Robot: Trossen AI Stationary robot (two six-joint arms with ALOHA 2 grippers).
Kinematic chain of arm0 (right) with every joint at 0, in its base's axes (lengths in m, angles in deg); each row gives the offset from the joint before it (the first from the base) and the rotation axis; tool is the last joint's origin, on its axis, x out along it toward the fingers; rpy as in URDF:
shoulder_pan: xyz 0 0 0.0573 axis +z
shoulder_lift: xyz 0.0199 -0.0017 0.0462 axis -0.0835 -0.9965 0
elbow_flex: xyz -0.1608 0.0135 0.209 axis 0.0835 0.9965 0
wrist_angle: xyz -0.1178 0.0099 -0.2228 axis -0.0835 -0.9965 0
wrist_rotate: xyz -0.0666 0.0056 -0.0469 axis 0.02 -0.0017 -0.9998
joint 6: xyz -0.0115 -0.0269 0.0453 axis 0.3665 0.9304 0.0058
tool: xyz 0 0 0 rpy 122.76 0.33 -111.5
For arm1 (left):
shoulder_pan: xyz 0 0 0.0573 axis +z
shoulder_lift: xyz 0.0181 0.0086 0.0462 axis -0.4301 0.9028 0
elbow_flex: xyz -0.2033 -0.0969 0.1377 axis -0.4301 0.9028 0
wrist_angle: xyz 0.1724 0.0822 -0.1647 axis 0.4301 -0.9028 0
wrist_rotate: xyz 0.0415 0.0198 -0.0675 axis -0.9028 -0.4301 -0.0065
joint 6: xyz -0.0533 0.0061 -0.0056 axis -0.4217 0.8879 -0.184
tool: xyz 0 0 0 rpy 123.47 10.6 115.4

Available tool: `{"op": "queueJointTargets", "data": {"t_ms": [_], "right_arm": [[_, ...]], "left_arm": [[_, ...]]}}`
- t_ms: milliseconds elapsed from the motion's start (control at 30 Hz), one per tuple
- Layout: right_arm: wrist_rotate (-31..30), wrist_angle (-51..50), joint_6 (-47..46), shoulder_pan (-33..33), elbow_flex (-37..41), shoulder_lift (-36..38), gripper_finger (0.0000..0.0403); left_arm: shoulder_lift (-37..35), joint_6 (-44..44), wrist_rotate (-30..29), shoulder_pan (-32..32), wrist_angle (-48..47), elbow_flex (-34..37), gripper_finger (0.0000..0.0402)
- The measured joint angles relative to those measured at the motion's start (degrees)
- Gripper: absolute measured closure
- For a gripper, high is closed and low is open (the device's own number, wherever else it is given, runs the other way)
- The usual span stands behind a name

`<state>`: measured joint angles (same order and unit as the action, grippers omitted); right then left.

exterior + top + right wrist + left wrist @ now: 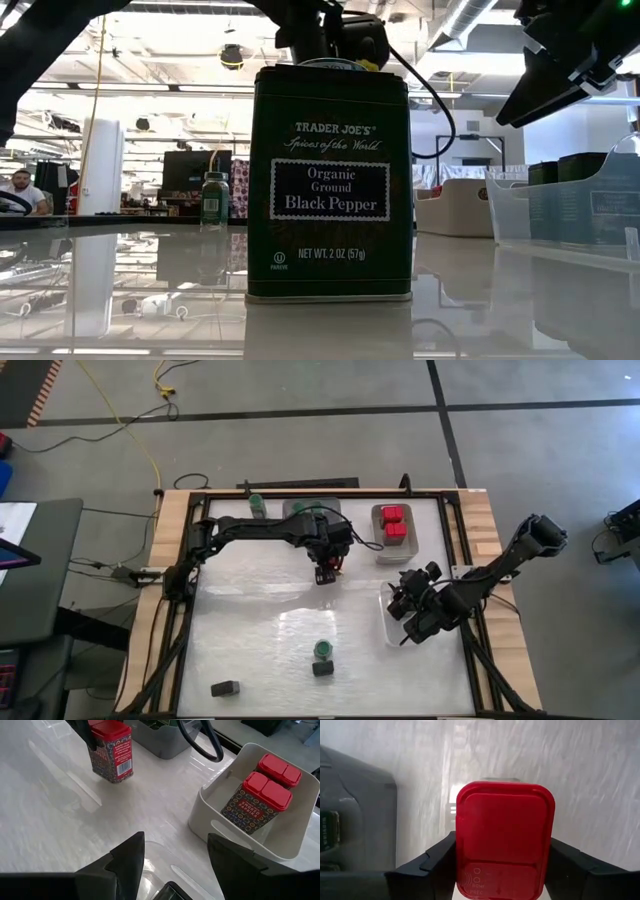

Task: Sort spices by type
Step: Move the bottom left red seasoning can to the center of the table

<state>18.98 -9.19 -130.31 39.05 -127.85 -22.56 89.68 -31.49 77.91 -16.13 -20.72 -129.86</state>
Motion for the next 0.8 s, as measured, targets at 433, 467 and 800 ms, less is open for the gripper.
{"op": "queueJointTargets", "data": {"t_ms": [433, 467, 800], "right_arm": [[0.0, 0.0, 0.0, 0.0, 0.0, 0.0, 0.0159], [0.0, 0.0, 0.0, 0.0, 0.0, 0.0, 0.0159], [0.2, 0.4, 1.8, 0.0, 0.0, 0.0, 0.0159]], "left_arm": [[-0.6, 1.2, 0.0, 0.1, -7.0, -2.6, 0.0130], [-1.5, 1.2, 0.0, 0.1, -7.8, -2.9, 0.0130], [-21.2, 0.7, -1.9, -0.6, -0.5, 11.4, 0.0130]]}}
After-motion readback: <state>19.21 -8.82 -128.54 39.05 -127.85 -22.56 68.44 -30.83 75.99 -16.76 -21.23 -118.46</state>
